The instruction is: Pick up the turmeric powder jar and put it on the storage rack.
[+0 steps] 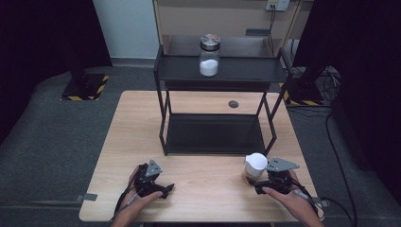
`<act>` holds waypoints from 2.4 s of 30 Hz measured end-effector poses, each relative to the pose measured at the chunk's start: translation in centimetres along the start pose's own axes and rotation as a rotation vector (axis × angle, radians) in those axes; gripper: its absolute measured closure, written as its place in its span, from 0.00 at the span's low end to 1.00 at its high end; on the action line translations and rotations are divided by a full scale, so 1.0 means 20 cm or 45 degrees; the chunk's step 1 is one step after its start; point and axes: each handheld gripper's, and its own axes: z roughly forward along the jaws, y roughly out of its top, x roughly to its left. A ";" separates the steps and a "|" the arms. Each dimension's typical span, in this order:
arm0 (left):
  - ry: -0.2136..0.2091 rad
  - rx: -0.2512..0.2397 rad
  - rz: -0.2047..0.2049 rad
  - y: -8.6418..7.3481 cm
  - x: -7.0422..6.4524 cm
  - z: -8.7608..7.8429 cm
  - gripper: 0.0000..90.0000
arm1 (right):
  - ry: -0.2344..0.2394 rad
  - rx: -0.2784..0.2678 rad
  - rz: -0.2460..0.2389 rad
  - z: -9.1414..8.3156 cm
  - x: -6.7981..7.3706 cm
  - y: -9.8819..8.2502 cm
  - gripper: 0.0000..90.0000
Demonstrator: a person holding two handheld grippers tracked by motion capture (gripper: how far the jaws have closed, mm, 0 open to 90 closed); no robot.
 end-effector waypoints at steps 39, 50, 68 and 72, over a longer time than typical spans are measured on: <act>0.000 0.000 0.001 0.00 0.00 0.00 0.00 | -0.011 0.003 0.050 0.07 0.01 0.00 0.35; -0.002 0.001 0.002 0.00 0.00 0.00 0.00 | -0.036 -0.010 0.052 0.05 0.02 -0.01 0.35; -0.002 0.000 0.004 0.00 0.00 0.00 0.00 | 0.026 -0.010 0.021 -0.03 -0.08 0.07 0.35; -0.003 0.001 0.003 0.00 0.00 0.00 0.00 | 0.047 -0.014 0.008 -0.05 -0.12 0.11 0.35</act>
